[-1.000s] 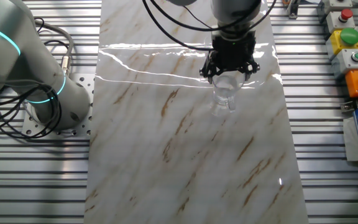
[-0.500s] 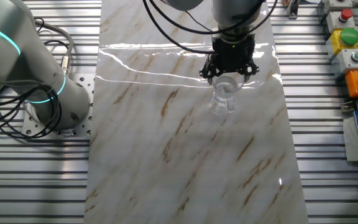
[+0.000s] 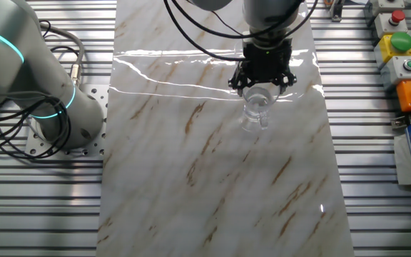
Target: Pour the water from one cup into another empty cup
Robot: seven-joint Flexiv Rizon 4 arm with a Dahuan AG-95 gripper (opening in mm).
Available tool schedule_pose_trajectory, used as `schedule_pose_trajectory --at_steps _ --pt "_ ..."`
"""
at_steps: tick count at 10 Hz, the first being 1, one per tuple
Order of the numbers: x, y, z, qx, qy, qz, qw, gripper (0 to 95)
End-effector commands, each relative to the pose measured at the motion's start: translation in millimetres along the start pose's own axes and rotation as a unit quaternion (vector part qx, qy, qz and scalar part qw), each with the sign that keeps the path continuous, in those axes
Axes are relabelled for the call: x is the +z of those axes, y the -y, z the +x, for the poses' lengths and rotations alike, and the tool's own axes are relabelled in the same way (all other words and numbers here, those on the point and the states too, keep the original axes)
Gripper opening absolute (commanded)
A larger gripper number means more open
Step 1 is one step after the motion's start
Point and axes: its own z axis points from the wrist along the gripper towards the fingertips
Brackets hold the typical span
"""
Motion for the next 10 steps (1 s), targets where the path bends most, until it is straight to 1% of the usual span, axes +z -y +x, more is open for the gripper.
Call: schedule_pose_trajectory --at_steps 1,3,4,6,8,9,10 --pt "1.9 0.4 -0.7 -0.006 0.005 -0.002 1.0 76.0" --pt "1.4 0.8 -1.4 -0.005 0.006 -0.003 1.0 76.0" --pt "2.2 1.4 -2.7 -0.005 0.007 -0.003 1.0 95.0" --pt "4.2 2.9 -6.4 -0.003 0.009 -0.003 1.0 95.0" --pt "3.9 3.1 -7.0 -0.007 0.009 -0.003 0.9999 95.0" --pt "-0.2 3.0 -6.5 -0.011 0.016 -0.003 0.9998 95.0" --pt "-3.8 2.8 -6.2 -0.014 0.018 -0.003 0.9997 95.0"
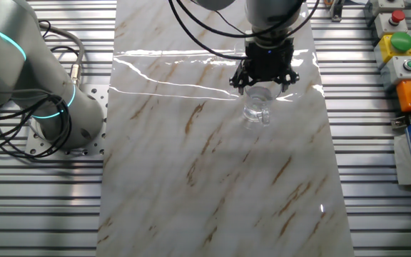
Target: Pour the water from one cup into another empty cup
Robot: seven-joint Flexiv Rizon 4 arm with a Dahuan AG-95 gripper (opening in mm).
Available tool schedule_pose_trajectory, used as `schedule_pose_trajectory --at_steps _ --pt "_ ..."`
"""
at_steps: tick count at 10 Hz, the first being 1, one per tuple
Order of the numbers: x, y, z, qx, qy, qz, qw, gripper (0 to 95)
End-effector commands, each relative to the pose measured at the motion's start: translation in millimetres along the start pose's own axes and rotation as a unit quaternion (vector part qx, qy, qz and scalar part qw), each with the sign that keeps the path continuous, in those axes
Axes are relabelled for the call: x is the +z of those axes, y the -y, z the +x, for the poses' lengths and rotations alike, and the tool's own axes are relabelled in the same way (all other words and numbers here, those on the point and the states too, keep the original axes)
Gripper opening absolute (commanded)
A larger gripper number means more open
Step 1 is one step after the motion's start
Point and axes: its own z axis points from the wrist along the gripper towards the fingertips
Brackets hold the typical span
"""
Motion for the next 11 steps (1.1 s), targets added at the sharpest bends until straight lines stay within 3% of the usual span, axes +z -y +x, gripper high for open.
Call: schedule_pose_trajectory --at_steps 1,4,5,6,7,8,9,10,11 --pt "-14.4 -2.9 0.6 -0.013 -0.002 -0.001 0.9999 95.0" --pt "-38.5 -5.9 0.1 -0.013 -0.005 -0.006 0.9999 95.0" --pt "-55.7 -8.8 -1.9 -0.014 -0.004 -0.012 0.9998 95.0" --pt "-63.9 -10.2 -3.8 -0.011 -0.001 -0.017 0.9998 95.0" --pt "-84.0 -11.9 -15.5 0.003 0.003 -0.026 0.9996 95.0" --pt "-97.0 -11.9 -30.2 0.011 -0.004 -0.031 0.9994 95.0" --pt "-100.9 -11.4 -40.3 0.012 -0.008 -0.033 0.9994 95.0" --pt "-101.0 -12.4 -54.7 0.025 -0.005 -0.033 0.9991 76.0" --pt "-100.2 -13.2 -57.8 0.052 0.001 -0.034 0.9981 57.0"
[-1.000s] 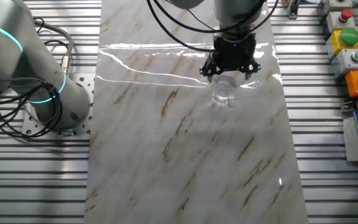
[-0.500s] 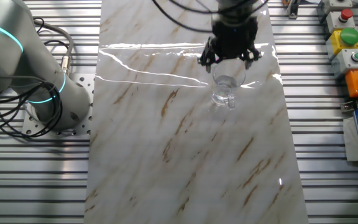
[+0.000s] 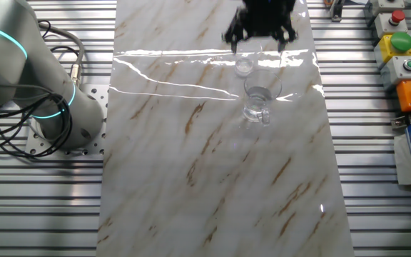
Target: Pour the water from one cup into another empty cup
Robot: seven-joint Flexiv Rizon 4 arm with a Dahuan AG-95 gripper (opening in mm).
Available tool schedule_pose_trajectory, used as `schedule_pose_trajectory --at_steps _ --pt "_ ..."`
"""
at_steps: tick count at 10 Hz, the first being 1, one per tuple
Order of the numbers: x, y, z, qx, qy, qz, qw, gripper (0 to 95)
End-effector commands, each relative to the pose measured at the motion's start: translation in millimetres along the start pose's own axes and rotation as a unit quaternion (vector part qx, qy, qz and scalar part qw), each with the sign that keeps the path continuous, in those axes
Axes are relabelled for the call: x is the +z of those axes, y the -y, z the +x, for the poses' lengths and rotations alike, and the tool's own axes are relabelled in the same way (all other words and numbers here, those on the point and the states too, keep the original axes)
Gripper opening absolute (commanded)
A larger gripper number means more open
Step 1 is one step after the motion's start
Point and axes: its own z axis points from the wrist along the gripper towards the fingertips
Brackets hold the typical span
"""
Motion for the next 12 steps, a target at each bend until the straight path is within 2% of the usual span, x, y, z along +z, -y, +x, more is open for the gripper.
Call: schedule_pose_trajectory --at_steps 1,2,3,4,5,8,10,11,12 --pt "2.4 -0.2 -7.5 0.067 0.011 0.003 0.9977 19.0" --pt "2.4 -0.2 -7.5 0.101 0.016 0.004 0.9947 0.0" --pt "2.4 -0.2 -7.5 0.124 0.023 0.005 0.9921 0.0" --pt "2.4 -0.2 -7.5 0.142 0.036 0.003 0.9893 0.0" --pt "2.4 -0.2 -7.5 0.161 0.037 0.002 0.9862 0.0" --pt "2.4 -0.2 -7.5 0.18 0.039 -0.002 0.9828 0.0" --pt "1.9 -0.5 -5.8 0.205 0.059 -0.016 0.9768 0.0" --pt "0.2 -1.6 -0.4 0.215 0.067 -0.022 0.974 0.0" --pt "-0.6 -2.2 5.9 0.22 0.069 -0.029 0.9727 0.0"
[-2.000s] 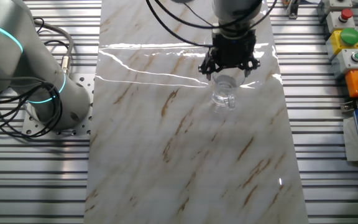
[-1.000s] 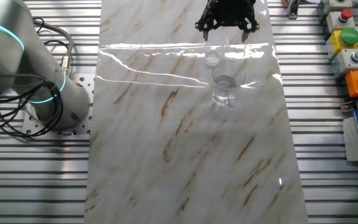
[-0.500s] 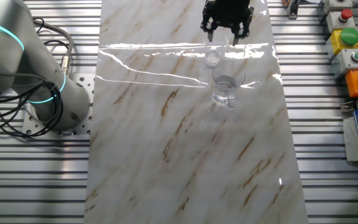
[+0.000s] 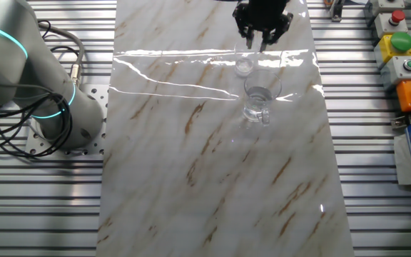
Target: Pour the water from one cup into another empty cup
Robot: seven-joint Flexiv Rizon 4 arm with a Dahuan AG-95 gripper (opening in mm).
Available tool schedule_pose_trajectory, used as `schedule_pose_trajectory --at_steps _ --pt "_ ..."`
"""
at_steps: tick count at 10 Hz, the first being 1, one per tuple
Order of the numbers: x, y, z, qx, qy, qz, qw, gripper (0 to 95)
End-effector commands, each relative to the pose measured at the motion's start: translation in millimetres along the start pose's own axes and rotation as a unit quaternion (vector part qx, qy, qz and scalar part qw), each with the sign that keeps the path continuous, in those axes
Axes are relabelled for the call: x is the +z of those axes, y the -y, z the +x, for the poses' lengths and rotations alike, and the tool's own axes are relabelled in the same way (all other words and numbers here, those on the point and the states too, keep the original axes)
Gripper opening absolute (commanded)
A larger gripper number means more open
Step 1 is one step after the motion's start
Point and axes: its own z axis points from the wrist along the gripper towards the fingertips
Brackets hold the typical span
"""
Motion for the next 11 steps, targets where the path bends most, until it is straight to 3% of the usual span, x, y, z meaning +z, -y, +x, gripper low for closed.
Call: schedule_pose_trajectory --at_steps 1,2,7,9,11 --pt "-3.3 5.0 12.0 0.012 0.008 -0.017 0.9997 0.0" --pt "-1.6 19.5 26.4 0.003 0.014 -0.029 0.9995 0.0" --pt "20.2 120.2 85.5 -0.104 0.02 -0.052 0.9931 0.0" --pt "27.1 137.7 93.9 -0.123 0.021 -0.065 0.9901 0.0" --pt "28.5 137.4 92.9 -0.121 0.012 -0.072 0.99 0.0"
